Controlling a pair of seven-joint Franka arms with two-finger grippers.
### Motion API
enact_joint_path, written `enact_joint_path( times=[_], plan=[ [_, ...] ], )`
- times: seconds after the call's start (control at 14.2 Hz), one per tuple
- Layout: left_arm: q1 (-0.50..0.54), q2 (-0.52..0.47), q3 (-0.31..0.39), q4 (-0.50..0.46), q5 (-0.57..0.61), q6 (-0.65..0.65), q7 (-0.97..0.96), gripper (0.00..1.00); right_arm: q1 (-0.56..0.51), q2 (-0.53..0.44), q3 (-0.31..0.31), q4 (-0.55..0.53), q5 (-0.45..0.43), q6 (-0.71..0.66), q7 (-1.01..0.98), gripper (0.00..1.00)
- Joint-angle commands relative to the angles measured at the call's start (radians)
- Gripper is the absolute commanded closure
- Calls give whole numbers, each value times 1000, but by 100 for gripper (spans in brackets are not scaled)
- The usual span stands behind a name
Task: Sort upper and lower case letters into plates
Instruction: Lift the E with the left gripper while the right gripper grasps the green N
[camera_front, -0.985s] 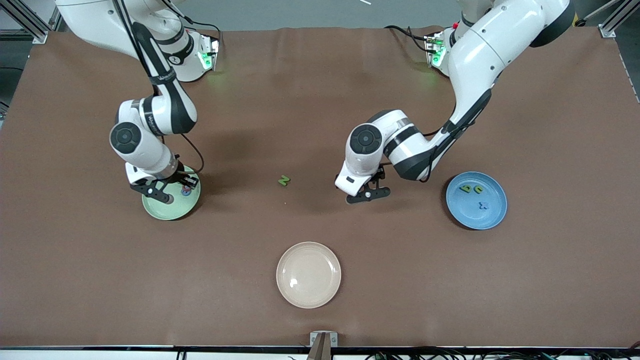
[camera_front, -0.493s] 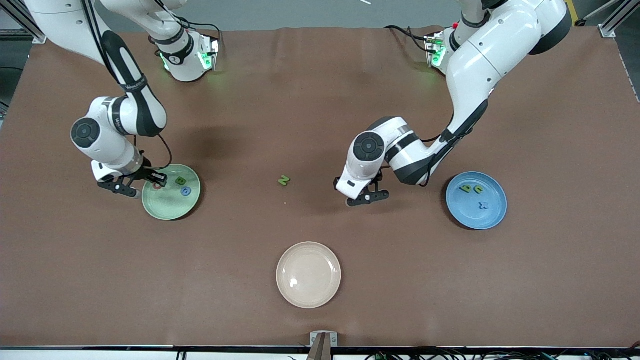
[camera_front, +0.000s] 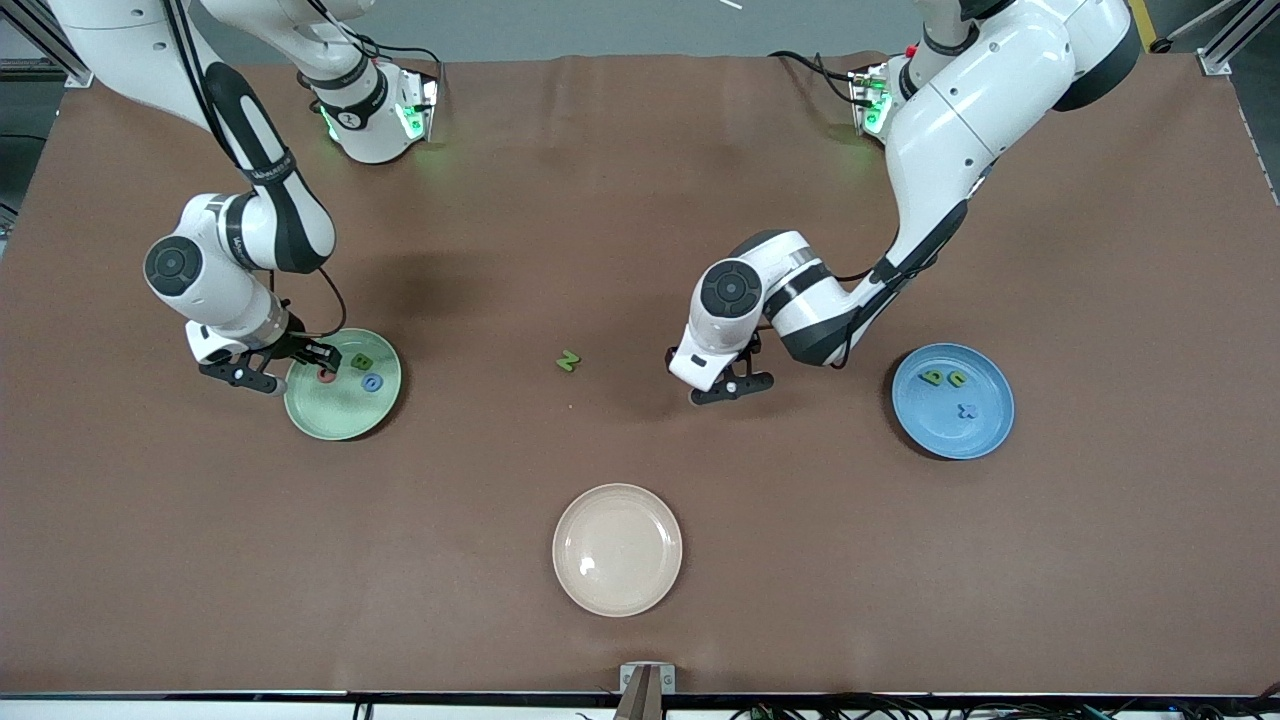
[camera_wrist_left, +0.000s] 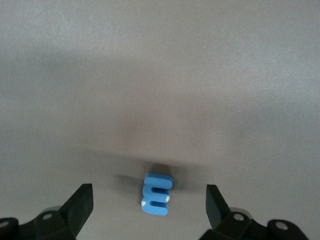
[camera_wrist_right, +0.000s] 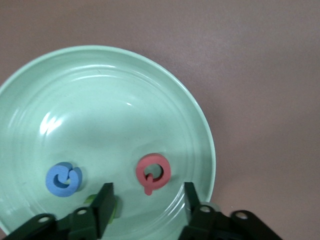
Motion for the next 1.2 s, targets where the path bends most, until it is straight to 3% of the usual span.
enact_joint_path(
  times=[0.0, 0.21, 0.42, 0.56, 0.7, 0.91, 1.13],
  plan=[
    [-14, -2, -3, -7, -17, 12, -30, 15, 35, -22, 17, 54, 8, -114, 52, 0],
    [-14, 11, -1, -9, -17, 32, -42, 18, 190, -31, 21, 119, 10, -233, 278, 0],
    [-14, 24, -1, -9, -16, 52, -43, 22, 417, -17, 21, 168, 13, -224, 571, 0],
    [-14, 26, 0, -16, -13, 54, -42, 30, 528, 27, 20, 235, 12, -225, 690, 0],
    [-13, 24, 0, -25, -11, 67, -42, 41, 589, 98, 20, 312, 10, -227, 774, 0],
    [-13, 24, 0, -29, -8, 68, -40, 45, 639, 176, 18, 390, 9, -227, 841, 0],
    [-14, 30, 0, -30, 1, 68, -40, 59, 671, 239, 18, 441, -1, -221, 882, 0]
  ],
)
